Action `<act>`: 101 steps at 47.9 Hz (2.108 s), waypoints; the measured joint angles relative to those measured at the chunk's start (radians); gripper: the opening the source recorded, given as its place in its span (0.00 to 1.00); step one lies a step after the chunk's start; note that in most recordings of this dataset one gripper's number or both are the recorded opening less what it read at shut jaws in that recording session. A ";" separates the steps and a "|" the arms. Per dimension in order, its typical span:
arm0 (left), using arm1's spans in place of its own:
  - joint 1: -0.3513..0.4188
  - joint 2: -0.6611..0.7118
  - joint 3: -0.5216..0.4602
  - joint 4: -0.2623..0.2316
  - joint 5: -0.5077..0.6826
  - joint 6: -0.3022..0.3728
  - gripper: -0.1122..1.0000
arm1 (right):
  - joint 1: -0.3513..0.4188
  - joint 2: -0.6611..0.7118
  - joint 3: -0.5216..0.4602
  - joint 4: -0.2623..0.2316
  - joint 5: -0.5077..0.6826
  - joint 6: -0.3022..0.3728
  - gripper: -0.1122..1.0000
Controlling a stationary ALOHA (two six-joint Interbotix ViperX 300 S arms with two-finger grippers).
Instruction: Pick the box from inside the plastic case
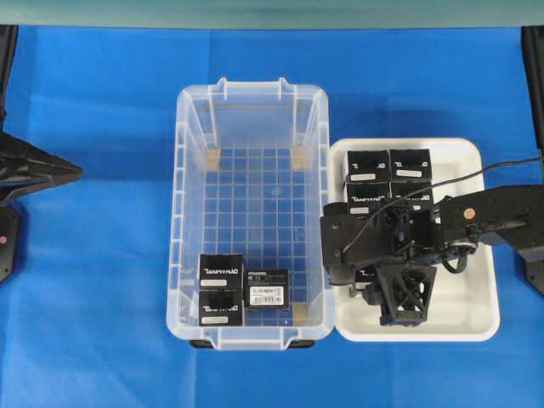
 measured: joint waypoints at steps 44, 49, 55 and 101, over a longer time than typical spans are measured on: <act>-0.003 -0.008 -0.002 0.000 0.002 0.000 0.05 | -0.025 -0.258 -0.049 0.000 -0.012 0.160 0.94; -0.009 -0.008 -0.003 0.000 0.002 0.002 0.05 | -0.038 -0.334 -0.049 0.000 -0.038 0.161 0.94; -0.011 -0.008 -0.003 0.000 0.002 0.003 0.05 | -0.052 -0.436 -0.035 0.002 -0.112 0.163 0.94; -0.021 -0.008 -0.002 0.000 0.023 0.003 0.05 | -0.078 -0.799 0.130 -0.003 -0.339 0.138 0.94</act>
